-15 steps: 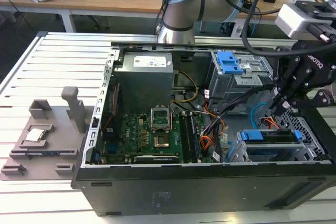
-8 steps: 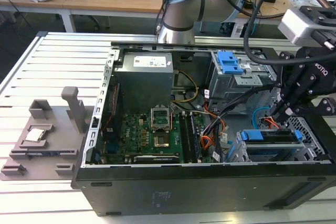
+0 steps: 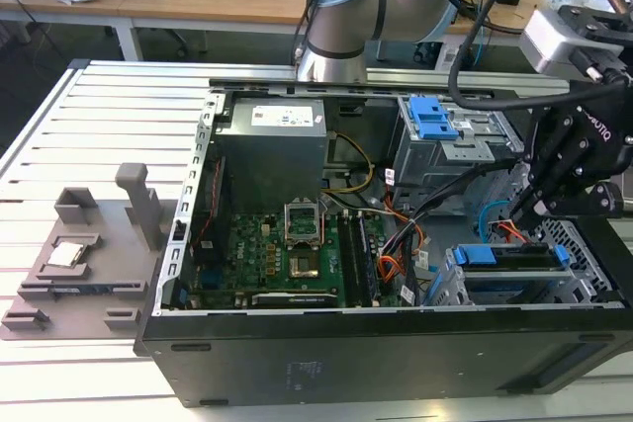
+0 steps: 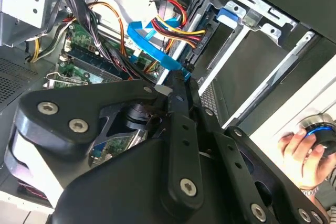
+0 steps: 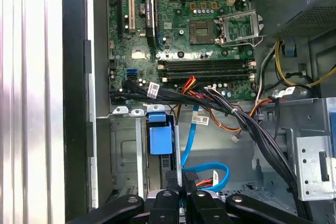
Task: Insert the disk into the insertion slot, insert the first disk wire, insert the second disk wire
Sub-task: 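Insert the second disk wire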
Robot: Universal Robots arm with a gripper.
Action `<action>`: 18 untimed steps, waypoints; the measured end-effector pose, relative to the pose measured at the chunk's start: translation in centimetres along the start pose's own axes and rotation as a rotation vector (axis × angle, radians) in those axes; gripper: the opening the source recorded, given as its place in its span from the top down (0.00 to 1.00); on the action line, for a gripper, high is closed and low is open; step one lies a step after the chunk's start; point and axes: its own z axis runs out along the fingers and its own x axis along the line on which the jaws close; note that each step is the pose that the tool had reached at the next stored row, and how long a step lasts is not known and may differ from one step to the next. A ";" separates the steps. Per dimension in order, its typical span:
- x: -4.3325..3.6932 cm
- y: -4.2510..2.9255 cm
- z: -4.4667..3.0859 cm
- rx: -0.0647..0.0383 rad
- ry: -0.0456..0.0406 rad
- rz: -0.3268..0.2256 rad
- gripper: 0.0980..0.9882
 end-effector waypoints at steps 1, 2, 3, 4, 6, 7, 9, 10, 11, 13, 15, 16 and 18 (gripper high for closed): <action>0.00 0.00 0.00 0.000 0.0001 0.000 0.93; 0.01 0.05 0.00 0.000 0.0000 0.001 0.93; 0.02 0.12 0.02 0.000 0.0000 0.000 0.93; 0.02 0.24 0.05 0.000 0.0000 0.000 0.93; 0.04 0.55 0.21 0.000 0.0000 0.000 0.93; 0.04 0.59 0.42 0.000 0.0000 0.000 0.93; 0.04 0.59 0.65 0.000 0.0001 0.000 0.93; 0.05 0.59 0.79 0.000 0.0001 0.000 0.93; 0.05 0.58 0.91 0.000 0.0000 0.000 0.93; 0.05 0.56 1.17 0.000 0.0000 0.000 0.93; 0.06 0.54 1.36 0.000 0.0001 0.000 0.93; 0.05 0.53 1.47 0.000 0.0001 0.000 0.93; 0.06 0.50 1.74 0.000 0.0002 0.000 0.93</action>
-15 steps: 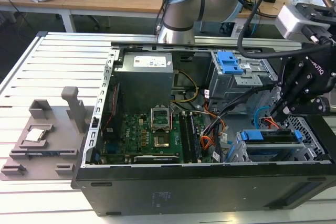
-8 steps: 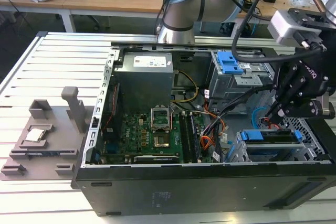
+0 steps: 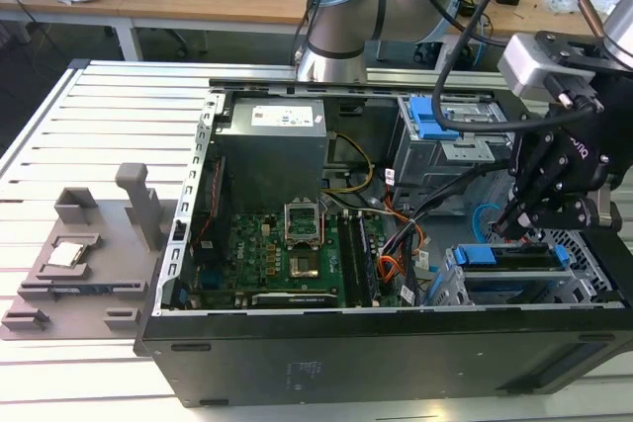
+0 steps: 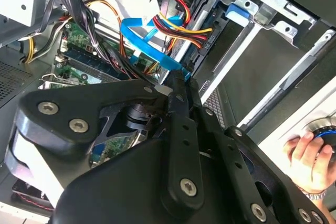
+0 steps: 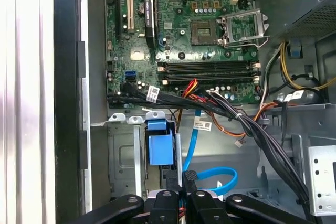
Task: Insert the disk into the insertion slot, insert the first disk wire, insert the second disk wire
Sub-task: 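Insert the second disk wire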
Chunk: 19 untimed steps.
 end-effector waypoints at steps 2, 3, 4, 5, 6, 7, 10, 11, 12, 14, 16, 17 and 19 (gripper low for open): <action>0.00 -0.02 0.16 0.000 -0.0001 0.000 0.93; 0.00 -0.02 0.25 0.000 -0.0001 0.000 0.93; 0.00 -0.03 0.31 0.000 0.0000 0.000 0.93; 0.00 -0.04 0.36 0.000 0.0000 0.000 0.93; 0.01 -0.09 0.42 0.000 0.0000 0.000 0.93; 0.01 -0.19 0.45 0.000 0.0000 0.000 0.93; 0.05 -0.71 0.60 0.000 0.0000 0.000 0.93; 0.19 -0.74 0.70 0.000 -0.0001 0.000 0.93; 0.33 -0.77 0.81 0.000 -0.0001 0.000 0.93; 0.47 -0.80 0.96 0.000 -0.0002 0.000 0.93; 0.56 -0.82 1.08 0.000 -0.0002 0.000 0.93; 0.59 -0.82 1.10 0.000 -0.0001 0.000 0.93; 0.59 -0.82 1.11 0.000 0.0002 0.000 0.93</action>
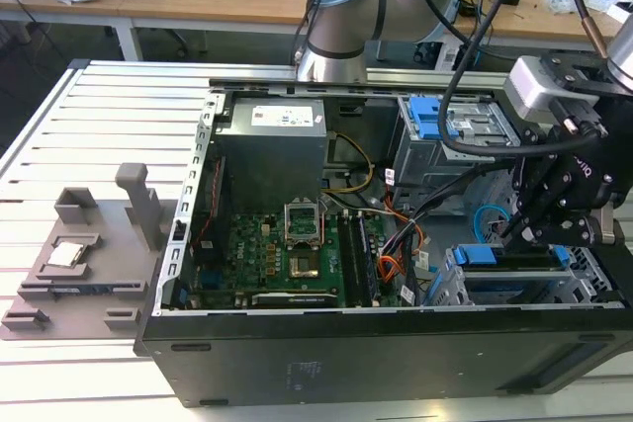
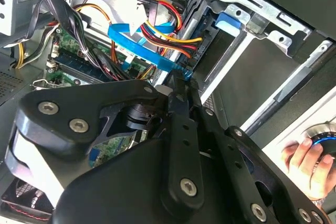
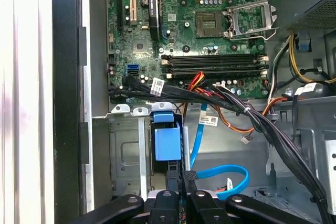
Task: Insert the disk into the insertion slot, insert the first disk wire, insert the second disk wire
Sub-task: 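Insert the second disk wire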
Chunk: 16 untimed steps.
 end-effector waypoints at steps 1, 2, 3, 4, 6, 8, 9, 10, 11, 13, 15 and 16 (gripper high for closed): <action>0.01 0.00 -0.02 0.000 -0.0001 0.000 0.93; 0.00 0.01 -0.14 0.001 -0.0002 0.000 0.93; 0.00 0.03 -0.37 0.001 -0.0002 0.000 0.93; 0.04 0.04 -0.45 0.001 -0.0005 0.000 0.93; 0.25 0.03 -0.46 0.001 -0.0003 0.000 0.93; 0.70 0.00 -0.43 0.001 -0.0004 0.000 0.93; 0.75 -0.01 -0.37 0.001 -0.0009 0.000 0.93; 0.76 -0.01 -0.33 0.001 -0.0060 -0.001 0.93; 0.75 -0.02 -0.31 0.000 -0.0079 -0.001 0.93; 0.75 -0.02 -0.30 0.000 -0.0103 -0.002 0.93; 0.75 -0.02 -0.29 0.000 -0.0118 -0.004 0.93; 0.75 -0.03 -0.28 0.000 -0.0119 -0.004 0.93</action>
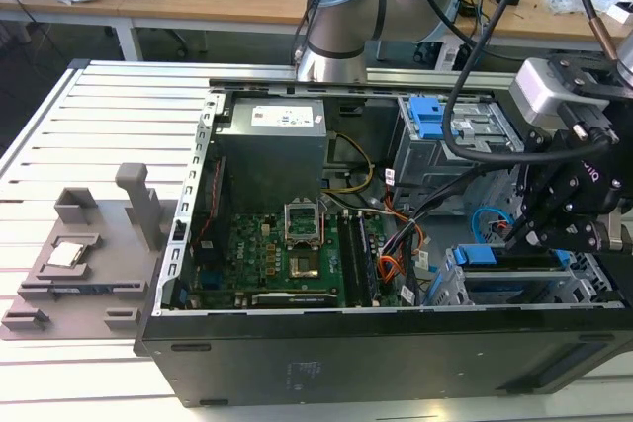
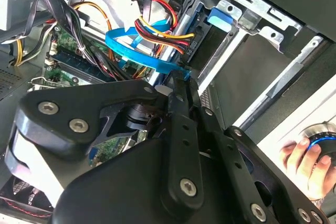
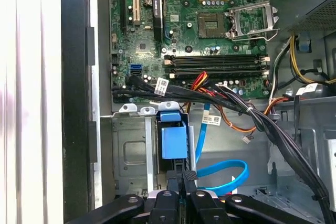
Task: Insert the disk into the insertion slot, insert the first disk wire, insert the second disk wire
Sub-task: 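Insert the second disk wire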
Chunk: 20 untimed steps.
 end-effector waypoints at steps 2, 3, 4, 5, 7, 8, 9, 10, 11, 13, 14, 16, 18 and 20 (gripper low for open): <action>0.00 -0.05 0.00 0.000 0.0003 -0.002 0.93; 0.00 -0.06 0.00 0.000 0.0004 -0.002 0.93; 0.01 -0.06 0.04 0.000 0.0004 -0.003 0.93; 0.00 -0.07 0.13 0.000 -0.0002 -0.003 0.93; 0.01 -0.04 0.25 0.000 0.0001 -0.003 0.93; 0.01 -0.03 0.27 0.000 0.0001 -0.003 0.93; 0.01 -0.03 0.29 0.000 0.0000 -0.003 0.93; 0.00 -0.04 0.31 0.000 -0.0002 -0.003 0.93; -0.02 -0.03 0.32 0.000 -0.0004 -0.003 0.93; -0.13 -0.03 0.31 0.000 0.0000 -0.003 0.93; -0.27 -0.01 0.32 0.000 -0.0001 -0.003 0.93; -0.44 -0.01 0.33 0.000 0.0000 -0.003 0.93; -0.45 -0.02 0.37 0.000 0.0000 -0.003 0.93; -0.43 -0.04 0.44 0.000 0.0001 -0.003 0.93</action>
